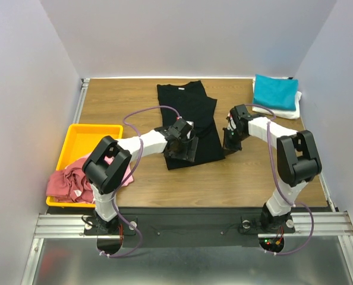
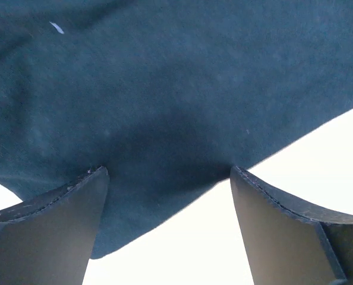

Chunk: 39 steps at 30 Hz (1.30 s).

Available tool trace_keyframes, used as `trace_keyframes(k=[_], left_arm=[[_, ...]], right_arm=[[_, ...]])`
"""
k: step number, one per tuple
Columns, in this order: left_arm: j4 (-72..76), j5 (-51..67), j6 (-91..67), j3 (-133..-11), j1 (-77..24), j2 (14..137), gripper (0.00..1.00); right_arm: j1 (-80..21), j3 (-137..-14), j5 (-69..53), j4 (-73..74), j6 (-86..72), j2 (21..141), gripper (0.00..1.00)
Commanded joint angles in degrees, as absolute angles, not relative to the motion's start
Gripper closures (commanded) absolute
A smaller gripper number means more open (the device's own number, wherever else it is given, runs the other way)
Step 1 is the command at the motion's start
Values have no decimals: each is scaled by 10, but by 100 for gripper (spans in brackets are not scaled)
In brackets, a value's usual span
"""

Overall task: Fold and stack the t-shirts
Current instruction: Fold the tshirt

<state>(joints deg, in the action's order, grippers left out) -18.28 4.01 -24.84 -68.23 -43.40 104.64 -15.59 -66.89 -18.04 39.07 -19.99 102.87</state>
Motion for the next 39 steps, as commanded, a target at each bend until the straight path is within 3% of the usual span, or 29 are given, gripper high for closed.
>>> trace_keyframes(k=[1,15,18,19,22,29,39], left_arm=[[-214,90,-250,-628,-485,994,5],[-228,121,-359,-578,-591,885,3],[-266,66,-370,-633,-585,856,2],[-277,33,-371,-648,-578,843,2],[-291,-32,-374,-684,-548,811,2],[-226,-59,-365,-559,-447,738,2],[-194,-30,-326,-524,-445,777,2]], right_arm=[[-166,-625,-199,441,-204,958,100],[-193,-551,-193,563,-217,815,98],[-193,-596,-181,573,-223,813,73],[-193,-612,-175,575,-223,818,56],[-192,-684,-144,577,-217,858,36],[-185,-787,-111,533,-177,958,34],[-183,-796,-99,497,-158,1035,34]])
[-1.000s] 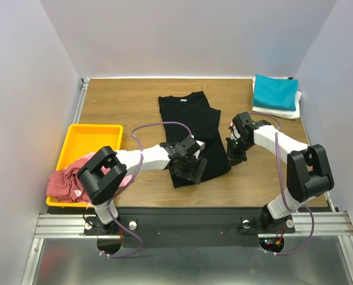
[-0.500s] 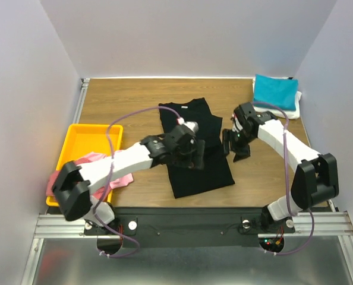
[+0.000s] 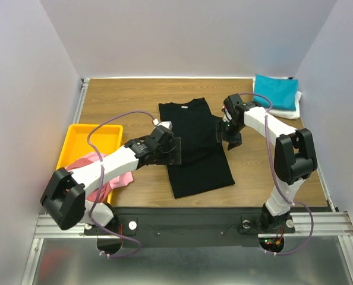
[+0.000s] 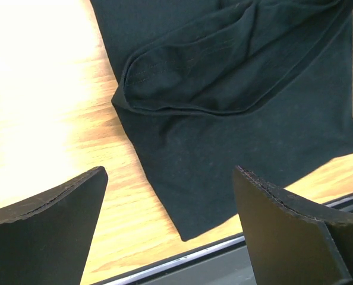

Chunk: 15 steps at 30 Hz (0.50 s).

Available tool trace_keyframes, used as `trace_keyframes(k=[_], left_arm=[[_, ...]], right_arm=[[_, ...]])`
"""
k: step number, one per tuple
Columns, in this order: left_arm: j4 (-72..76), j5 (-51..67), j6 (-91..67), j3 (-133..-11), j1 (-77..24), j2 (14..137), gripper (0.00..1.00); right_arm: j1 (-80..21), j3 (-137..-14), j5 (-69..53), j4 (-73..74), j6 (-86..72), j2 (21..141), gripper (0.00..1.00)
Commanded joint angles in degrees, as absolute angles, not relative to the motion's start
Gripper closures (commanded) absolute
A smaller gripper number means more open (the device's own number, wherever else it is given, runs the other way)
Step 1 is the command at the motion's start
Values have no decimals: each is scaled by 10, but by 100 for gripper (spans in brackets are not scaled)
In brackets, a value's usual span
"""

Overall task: Fold and stack the t-shirts
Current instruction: Fold the tshirt

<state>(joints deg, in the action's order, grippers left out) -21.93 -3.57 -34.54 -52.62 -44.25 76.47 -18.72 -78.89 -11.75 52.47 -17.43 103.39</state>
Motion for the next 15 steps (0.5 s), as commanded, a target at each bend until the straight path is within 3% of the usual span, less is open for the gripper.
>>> trace_keyframes(k=[1,15], left_arm=[[-198,-31,-326,-525,-445,788,2],[-191,-30,-320,-540,-445,883,2]], right_arm=[[-183,-799,-99,497,-156,1039,34],[-183,-823,-113,470,-150,1094,35]])
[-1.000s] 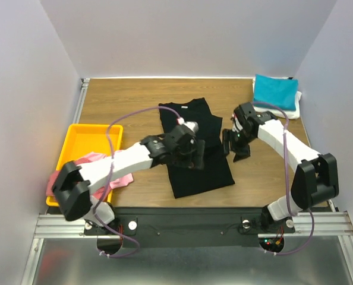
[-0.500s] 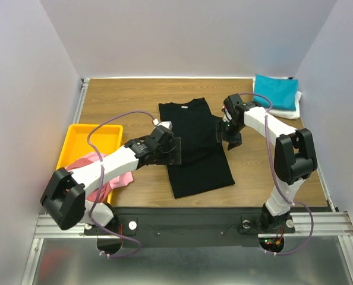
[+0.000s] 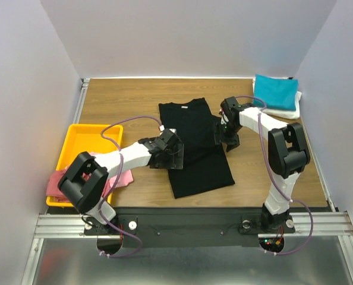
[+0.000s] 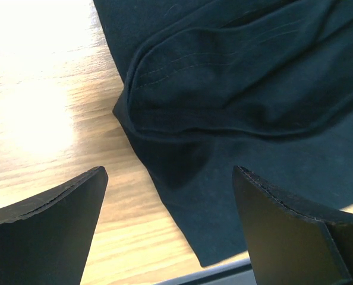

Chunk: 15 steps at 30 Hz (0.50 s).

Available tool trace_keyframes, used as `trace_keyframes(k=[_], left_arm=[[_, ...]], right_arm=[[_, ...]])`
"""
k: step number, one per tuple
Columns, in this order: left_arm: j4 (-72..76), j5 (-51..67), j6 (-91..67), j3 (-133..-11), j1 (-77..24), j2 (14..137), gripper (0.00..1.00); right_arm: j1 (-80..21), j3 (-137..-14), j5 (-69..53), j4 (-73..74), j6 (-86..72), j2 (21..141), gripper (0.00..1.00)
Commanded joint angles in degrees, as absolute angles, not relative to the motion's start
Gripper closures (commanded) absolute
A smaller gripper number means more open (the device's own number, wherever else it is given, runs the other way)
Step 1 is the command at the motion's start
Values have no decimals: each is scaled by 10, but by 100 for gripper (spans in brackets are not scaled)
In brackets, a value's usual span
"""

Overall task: Fold and stack the t-shirts
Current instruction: Fold the tshirt

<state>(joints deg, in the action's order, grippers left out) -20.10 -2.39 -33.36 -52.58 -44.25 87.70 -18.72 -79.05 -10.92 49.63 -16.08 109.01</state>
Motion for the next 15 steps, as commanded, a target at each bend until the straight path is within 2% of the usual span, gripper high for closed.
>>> trace_keyframes(k=[1,15], left_arm=[[-188,-32,-319,-541,-445,892,2],[-209,-68,-329,-577,-435,933,12]], right_arm=[[-182,-831,-114,469,-150,1096,35],[-183,-860,-132,461,-151,1127,46]])
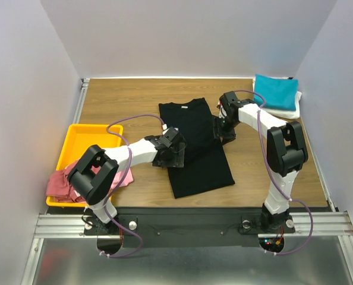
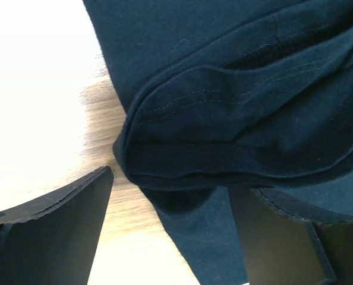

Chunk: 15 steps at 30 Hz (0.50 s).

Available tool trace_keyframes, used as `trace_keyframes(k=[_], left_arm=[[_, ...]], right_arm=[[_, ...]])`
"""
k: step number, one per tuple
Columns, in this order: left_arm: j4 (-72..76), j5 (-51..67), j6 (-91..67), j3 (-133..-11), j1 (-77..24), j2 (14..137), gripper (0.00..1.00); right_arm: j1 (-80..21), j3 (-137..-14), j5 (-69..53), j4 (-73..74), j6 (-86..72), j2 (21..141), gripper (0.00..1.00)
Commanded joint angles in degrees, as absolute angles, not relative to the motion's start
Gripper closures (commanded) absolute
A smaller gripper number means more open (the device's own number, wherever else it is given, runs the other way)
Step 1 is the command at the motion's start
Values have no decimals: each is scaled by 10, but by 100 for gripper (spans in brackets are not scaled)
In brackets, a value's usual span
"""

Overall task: Fold and stack the t-shirts
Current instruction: Fold the tshirt

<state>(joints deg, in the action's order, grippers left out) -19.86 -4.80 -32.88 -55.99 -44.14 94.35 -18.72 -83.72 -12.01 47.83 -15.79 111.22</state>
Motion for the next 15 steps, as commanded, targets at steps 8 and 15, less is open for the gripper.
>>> trace_keyframes(k=[8,15], left_arm=[[-196,-56,-323,-576,-424,938,22],[-188,-45,-316,-579,-415,936,34]], right_arm=[[-183,-845,-145,460,-149,1137,52],[-183,-838,-148,457,-149,1138,69]])
